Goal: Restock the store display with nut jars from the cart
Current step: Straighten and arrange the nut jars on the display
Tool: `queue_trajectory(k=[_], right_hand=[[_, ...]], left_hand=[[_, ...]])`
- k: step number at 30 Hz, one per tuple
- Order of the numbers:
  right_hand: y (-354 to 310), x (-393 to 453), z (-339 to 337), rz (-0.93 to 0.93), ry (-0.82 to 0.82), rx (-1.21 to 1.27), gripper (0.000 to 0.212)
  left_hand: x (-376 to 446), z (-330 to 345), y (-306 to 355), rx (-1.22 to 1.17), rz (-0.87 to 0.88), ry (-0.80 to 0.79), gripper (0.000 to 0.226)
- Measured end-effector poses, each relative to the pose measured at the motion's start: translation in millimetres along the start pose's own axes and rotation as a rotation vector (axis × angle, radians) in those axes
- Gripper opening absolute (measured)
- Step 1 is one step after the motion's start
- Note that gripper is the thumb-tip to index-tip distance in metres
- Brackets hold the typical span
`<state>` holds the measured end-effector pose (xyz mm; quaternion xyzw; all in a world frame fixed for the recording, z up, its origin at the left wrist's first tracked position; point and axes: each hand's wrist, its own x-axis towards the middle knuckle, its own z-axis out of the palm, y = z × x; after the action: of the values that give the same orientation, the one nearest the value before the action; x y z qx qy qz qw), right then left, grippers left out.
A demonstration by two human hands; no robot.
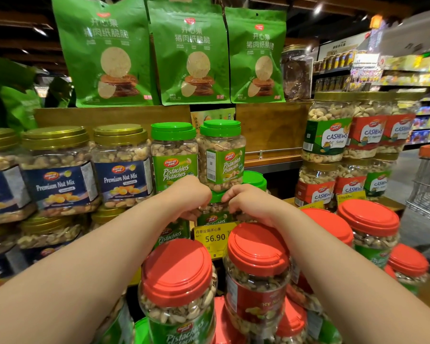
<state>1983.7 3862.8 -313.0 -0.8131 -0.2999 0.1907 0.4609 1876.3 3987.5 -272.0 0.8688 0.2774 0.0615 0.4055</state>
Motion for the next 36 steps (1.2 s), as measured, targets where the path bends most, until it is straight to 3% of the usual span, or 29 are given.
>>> queue_trajectory(k=[5,12,16,18,22,24,27,31,34,36], right_hand=[[2,-2,-1,-0.011,0.004,-0.017,0.027],[1,-12,-15,-0.036,-0.008,-0.06,0.025],[1,-17,-43,-0.05,0.178,0.095,0.016],[5,-15,-55,-0.055,0.3,0.149,0.015],[15,-3,-66,-0.051,0.465,-0.064,0.011],[21,5,-69,-0.045,0.444,-0.122,0.021],[27,17,-71,-0.037,0.385,-0.136,0.038],[27,26,-70,-0.074,0.298,-0.132,0.045],[33,32,-68,-0.022,0.253,-0.066,0.052],[34,32,-70,-0.009,0.247,-0.084,0.054]], left_hand=[[6,-1,-1,0.003,0.011,-0.017,0.02],[8,-4,-7,-0.055,0.028,-0.085,0.02],[2,-3,-2,0.072,0.086,0.004,0.007],[2,3,4,0.187,0.18,0.093,0.017],[6,26,16,0.095,0.259,0.012,0.023],[4,37,23,0.09,0.281,-0.03,0.016],[5,50,31,0.082,0.278,-0.077,0.022],[14,59,34,0.015,0.246,-0.085,0.01],[19,67,35,-0.05,0.214,-0.107,0.02],[20,70,36,-0.064,0.205,-0.125,0.014]])
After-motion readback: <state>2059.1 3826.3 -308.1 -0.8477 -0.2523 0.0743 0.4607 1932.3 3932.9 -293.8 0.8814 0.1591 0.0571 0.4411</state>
